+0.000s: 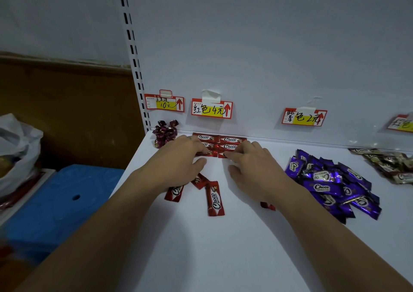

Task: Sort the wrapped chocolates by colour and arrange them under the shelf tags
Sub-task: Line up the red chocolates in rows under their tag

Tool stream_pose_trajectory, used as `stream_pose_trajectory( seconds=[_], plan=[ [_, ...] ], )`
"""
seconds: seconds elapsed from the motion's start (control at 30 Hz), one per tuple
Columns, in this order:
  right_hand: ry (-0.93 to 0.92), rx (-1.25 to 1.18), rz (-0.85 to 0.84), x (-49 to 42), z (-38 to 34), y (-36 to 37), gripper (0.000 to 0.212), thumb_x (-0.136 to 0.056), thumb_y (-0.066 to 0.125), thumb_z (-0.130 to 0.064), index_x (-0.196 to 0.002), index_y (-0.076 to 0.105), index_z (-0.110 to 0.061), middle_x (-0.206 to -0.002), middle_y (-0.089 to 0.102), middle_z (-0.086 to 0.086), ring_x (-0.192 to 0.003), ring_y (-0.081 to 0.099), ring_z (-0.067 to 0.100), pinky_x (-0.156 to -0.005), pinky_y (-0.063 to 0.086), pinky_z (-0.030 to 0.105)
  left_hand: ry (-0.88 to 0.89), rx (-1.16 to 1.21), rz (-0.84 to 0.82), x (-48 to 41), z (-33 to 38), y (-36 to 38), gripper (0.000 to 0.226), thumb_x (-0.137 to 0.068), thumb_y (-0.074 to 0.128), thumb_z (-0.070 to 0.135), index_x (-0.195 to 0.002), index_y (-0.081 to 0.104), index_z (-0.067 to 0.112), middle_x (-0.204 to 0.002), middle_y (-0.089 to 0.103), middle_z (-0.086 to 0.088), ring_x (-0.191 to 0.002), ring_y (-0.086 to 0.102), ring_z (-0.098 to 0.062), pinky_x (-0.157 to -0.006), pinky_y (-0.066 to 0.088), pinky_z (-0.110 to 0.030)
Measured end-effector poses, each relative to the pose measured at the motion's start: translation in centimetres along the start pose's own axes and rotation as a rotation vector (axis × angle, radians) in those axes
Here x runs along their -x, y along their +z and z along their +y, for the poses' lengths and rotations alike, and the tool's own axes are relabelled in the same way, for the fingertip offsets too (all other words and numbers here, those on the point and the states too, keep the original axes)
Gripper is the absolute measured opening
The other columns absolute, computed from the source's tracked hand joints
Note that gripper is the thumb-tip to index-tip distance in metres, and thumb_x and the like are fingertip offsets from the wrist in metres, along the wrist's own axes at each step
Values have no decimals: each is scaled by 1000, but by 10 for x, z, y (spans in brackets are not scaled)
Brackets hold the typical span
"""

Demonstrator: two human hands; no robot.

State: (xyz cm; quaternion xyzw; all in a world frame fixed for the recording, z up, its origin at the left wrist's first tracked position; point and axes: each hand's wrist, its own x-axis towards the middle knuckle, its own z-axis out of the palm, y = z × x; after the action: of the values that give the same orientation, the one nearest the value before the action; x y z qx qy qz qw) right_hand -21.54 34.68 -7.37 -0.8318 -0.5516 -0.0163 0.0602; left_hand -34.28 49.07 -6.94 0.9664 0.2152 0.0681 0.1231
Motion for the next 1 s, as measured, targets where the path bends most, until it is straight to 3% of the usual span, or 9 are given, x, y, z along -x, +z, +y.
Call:
stream_pose_trajectory(
  seconds=[0.13,0.23,0.3,0.43,0.53,0.6,0.7,0.83,1.0],
  plan=[
    [-14,-50,50,3,4,-13,43,-101,41,-28,-143,41,-29,-139,43,-1,-126,37,18,-105,30,34,9,18,-8,2,0,-3,37,-96,51,35,-133,54,30,-136,51,10,-123,45,-10,-104,40,-34],
    [49,-109,105,10,18,-32,33,-98,48,-26,-130,57,-30,-127,53,-4,-107,52,16,-94,44,35,19,60,43,5,2,-11,32,-95,54,33,-127,59,31,-130,55,10,-118,48,-9,-103,42,-34],
    [86,-119,41,17,31,-43,28,-95,55,-27,-122,61,-33,-118,59,-9,-92,54,8,-84,47,29,22,124,28,9,6,-17,28,-93,58,32,-122,61,34,-122,58,12,-109,52,-5,-97,47,-32],
    [101,-74,-246,27,38,-53,41,-86,66,-42,-125,57,-35,-118,60,-13,-81,49,1,-76,42,22,83,170,-252,17,13,-22,34,-89,66,33,-121,59,39,-114,53,23,-106,52,0,-89,44,-17],
    [104,-59,-267,27,25,-46,51,-81,63,-58,-125,57,-32,-113,57,-10,-86,50,4,-77,45,25,86,178,-343,18,6,-26,39,-87,68,29,-123,57,41,-120,49,24,-110,47,3,-87,37,-12],
    [104,-43,-209,25,16,-38,50,-83,61,-60,-124,58,-30,-109,54,-6,-93,50,11,-79,46,29,69,158,-330,16,-3,-28,44,-86,69,26,-125,55,42,-123,47,23,-110,45,3,-85,34,-9],
    [59,-105,-168,22,4,-31,40,-90,62,-39,-129,55,-30,-116,58,-6,-99,49,13,-82,42,28,52,148,-332,14,-11,-26,41,-87,69,20,-120,57,41,-116,48,24,-107,45,4,-76,33,-4],
    [13,-231,-155,22,-1,-28,40,-90,64,-28,-128,56,-31,-114,61,-8,-105,52,13,-89,43,29,24,131,-262,10,-9,-21,31,-87,69,23,-112,61,39,-105,51,23,-102,50,-1,-79,37,-10],
    [9,-300,-90,18,1,-24,15,-87,68,-31,-101,69,-27,-91,59,-13,-81,54,4,-69,42,18,-47,185,-172,9,-5,-13,30,-84,72,25,-110,62,35,-96,54,17,-85,51,-1,-66,40,-10]
  ],
)
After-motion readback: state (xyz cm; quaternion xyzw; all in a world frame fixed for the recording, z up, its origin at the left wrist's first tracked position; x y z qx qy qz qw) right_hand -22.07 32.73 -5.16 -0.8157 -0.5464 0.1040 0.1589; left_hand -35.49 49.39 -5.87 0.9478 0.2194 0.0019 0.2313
